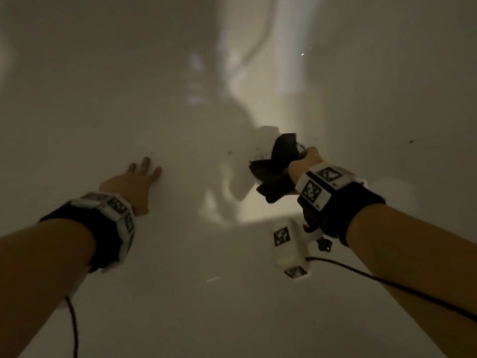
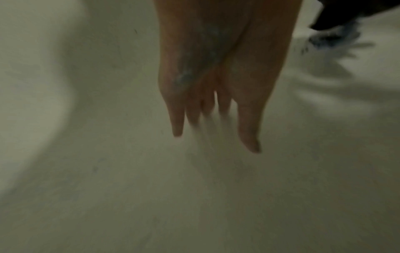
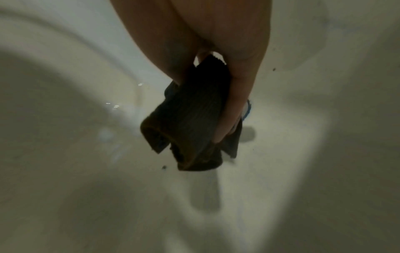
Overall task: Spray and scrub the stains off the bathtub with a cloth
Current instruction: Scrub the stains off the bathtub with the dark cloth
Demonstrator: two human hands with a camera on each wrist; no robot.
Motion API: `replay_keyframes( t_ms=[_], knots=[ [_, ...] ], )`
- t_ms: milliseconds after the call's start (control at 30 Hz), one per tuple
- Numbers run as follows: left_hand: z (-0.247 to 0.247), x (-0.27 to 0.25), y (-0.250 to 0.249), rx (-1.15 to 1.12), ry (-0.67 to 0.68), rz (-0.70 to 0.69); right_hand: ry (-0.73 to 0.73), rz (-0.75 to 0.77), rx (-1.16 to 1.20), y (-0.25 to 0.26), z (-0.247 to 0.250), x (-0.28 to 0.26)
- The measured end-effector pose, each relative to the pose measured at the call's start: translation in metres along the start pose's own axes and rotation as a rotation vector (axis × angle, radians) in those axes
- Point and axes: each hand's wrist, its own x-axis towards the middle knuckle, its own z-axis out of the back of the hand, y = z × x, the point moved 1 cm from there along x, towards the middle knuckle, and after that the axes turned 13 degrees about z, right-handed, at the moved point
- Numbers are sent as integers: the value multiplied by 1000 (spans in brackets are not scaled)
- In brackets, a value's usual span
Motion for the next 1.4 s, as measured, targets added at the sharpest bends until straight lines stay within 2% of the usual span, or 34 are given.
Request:
replay_keyframes(
  t_ms=[67, 133, 200, 300, 367, 433, 600, 767, 867, 967, 1067, 1133, 1200, 1300, 1400],
  knots=[
    [28, -23, -10, -43, 55, -23, -19, 115, -76, 1, 9, -18],
    [56, -57, -21, -199, 41, -130, -34, 212, -124, 13, 23, -46],
    [78, -95, -33, -479, -8, -201, -24, 304, -170, 28, 35, -75],
    [106, -161, -53, -958, 58, -314, -34, 433, -154, 56, 52, -126],
    [124, -208, -62, -1149, 119, -399, -7, 478, -102, 75, 64, -158],
    [136, -247, -64, -1243, 152, -457, 52, 523, -67, 89, 80, -188],
    [143, -313, -46, -1242, -21, -500, 95, 673, -12, 106, 115, -261],
    [135, -368, -2, -1198, -296, -579, 28, 608, 285, 118, 125, -308],
    [124, -410, 29, -1024, -379, -646, 106, 707, 96, 133, 119, -342],
    [121, -455, 61, -1004, -434, -656, 132, 745, -66, 160, 113, -382],
    [135, -501, 98, -1060, -550, -603, 89, 784, -108, 207, 122, -426],
    [152, -530, 123, -1078, -633, -569, 85, 827, -47, 242, 133, -456],
    [171, -558, 148, -1072, -659, -543, 88, 862, 16, 276, 145, -488],
    [195, -594, 184, -1001, -624, -522, 66, 936, 45, 321, 161, -533],
    [209, -632, 213, -979, -625, -571, 35, 994, 40, 360, 173, -578]
  ],
)
